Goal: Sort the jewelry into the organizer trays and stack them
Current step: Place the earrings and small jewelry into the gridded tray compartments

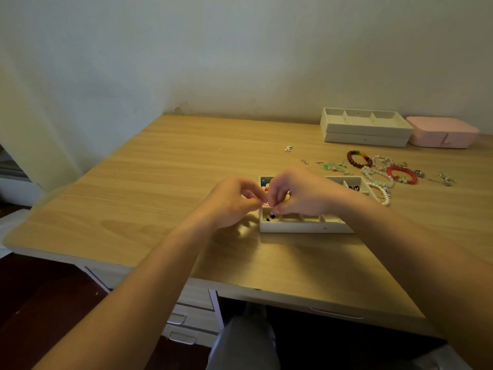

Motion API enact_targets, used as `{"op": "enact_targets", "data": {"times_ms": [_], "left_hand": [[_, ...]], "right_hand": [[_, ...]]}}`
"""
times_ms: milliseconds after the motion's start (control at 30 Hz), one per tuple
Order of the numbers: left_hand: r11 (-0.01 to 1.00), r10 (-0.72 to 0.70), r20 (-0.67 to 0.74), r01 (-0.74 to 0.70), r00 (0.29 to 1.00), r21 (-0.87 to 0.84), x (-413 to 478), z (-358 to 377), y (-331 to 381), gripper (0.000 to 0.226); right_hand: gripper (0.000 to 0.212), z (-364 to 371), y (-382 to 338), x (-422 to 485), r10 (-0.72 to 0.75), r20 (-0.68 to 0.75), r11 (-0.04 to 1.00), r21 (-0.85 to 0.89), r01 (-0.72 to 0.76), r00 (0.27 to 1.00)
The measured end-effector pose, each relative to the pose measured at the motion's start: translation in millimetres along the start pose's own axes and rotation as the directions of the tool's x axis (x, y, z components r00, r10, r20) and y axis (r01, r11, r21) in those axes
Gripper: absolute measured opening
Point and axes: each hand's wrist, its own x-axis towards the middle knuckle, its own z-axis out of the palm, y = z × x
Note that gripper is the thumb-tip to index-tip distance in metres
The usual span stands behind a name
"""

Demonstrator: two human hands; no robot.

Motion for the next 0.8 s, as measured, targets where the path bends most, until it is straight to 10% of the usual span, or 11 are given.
{"op": "enact_targets", "data": {"times_ms": [800], "left_hand": [[0.999, -0.02, 0.088, 0.018, 0.996, 0.03, 8, -4, -10, 0.019]], "right_hand": [[0.027, 12, -28, 1, -0.012, -0.068, 0.924, -0.381, -0.015, 0.998]]}}
